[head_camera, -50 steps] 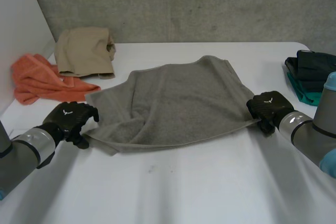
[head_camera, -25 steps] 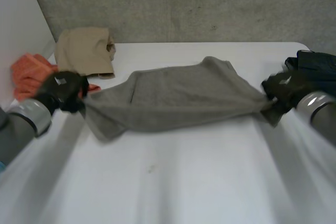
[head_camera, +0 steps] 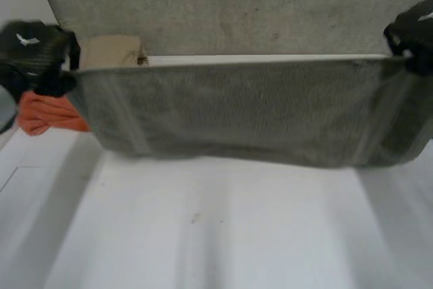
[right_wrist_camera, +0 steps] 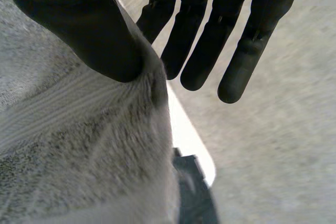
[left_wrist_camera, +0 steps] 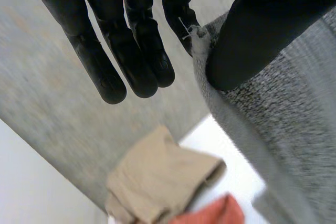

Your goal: Fold the laundry.

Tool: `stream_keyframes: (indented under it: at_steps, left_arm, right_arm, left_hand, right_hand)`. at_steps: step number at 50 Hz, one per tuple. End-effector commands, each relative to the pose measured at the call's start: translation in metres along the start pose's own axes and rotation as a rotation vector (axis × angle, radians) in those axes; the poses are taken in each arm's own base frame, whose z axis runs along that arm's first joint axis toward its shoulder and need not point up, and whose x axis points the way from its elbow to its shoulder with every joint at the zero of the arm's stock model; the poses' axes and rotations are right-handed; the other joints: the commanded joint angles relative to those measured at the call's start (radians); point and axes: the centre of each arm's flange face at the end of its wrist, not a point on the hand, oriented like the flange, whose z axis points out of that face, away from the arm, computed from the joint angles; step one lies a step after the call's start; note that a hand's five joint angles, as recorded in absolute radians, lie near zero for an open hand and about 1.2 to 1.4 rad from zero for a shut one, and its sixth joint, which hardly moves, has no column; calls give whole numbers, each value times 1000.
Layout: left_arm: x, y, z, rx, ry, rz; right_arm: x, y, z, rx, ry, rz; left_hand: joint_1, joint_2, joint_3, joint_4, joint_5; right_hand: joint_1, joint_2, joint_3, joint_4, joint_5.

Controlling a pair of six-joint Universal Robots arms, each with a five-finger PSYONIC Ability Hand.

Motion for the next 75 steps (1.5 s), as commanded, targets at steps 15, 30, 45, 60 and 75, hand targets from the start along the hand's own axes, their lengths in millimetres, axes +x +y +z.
stream_keyframes:
  at_steps: [15, 30, 45, 60, 75]
  left_arm:
    - [-27, -100, 149, 776, -392, 91]
    - [16, 8, 155, 425, -239, 54]
    - [98, 127, 47, -148, 84, 91]
    - [85, 108, -113, -617, 353, 329]
    - [91, 86, 19, -256, 211, 266]
  right_arm:
    - [84, -64, 89, 592, 638, 151]
    - [18, 0, 119, 374, 411, 197]
    - [-105, 114, 98, -172, -92, 120]
    - [-100, 130, -55, -494, -430, -223]
    - [-87, 115, 50, -199, -104, -74]
  left_hand:
    - [231, 200, 203, 196, 241]
    - [231, 200, 203, 196, 241]
    - [231, 200, 203, 196, 241]
    - [231, 200, 203, 196, 241]
    - [231, 200, 203, 196, 241]
  right_hand:
    - [261, 220, 207, 197, 239]
    - [261, 220, 207, 197, 239]
    - [261, 220, 207, 197, 239]
    - [261, 220, 207, 197, 239]
    - [261, 220, 207, 197, 239]
